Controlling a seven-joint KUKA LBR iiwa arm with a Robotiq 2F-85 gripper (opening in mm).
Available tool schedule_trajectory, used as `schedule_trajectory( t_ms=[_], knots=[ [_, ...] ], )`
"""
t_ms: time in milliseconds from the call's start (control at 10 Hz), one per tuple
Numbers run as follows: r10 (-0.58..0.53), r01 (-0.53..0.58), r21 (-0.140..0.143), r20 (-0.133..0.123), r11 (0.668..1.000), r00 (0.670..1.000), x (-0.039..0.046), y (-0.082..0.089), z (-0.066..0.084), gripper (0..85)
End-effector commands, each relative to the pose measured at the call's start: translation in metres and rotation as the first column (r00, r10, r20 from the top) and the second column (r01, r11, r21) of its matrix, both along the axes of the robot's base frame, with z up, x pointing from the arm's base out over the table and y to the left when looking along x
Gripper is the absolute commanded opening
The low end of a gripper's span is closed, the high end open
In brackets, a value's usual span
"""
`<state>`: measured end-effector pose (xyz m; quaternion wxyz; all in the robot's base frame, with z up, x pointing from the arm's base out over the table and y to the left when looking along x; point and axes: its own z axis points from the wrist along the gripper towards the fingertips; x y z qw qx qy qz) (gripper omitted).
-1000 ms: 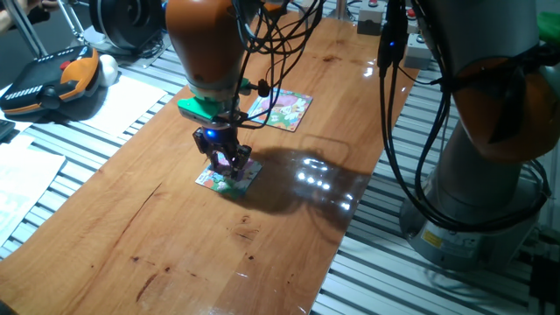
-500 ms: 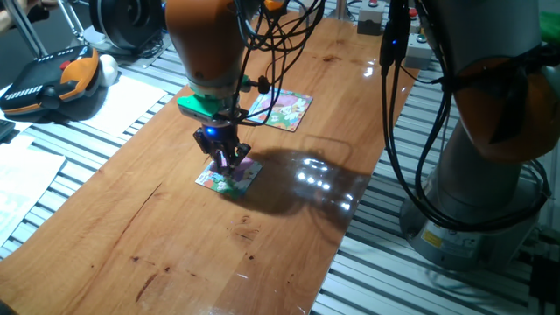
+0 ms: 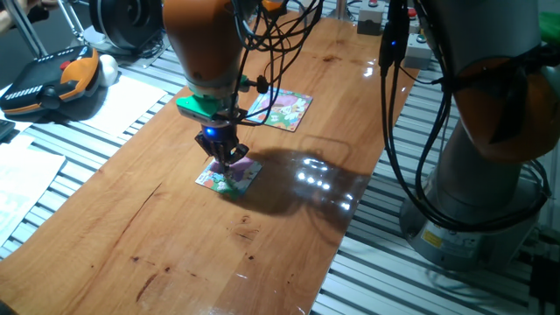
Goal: Assemble one piece of a puzzle
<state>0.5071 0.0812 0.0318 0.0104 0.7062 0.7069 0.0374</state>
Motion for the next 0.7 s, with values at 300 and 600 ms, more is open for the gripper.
schedule_trajectory(
  t_ms=[300, 600],
  knots=[
    [0.006, -0.006, -0.003, 0.013, 1.000, 1.000, 0.0016, 0.0015, -0.0033, 0.0],
    [0.010, -0.010, -0.005, 0.020, 1.000, 1.000, 0.0026, 0.0020, -0.0039, 0.0]
  ],
)
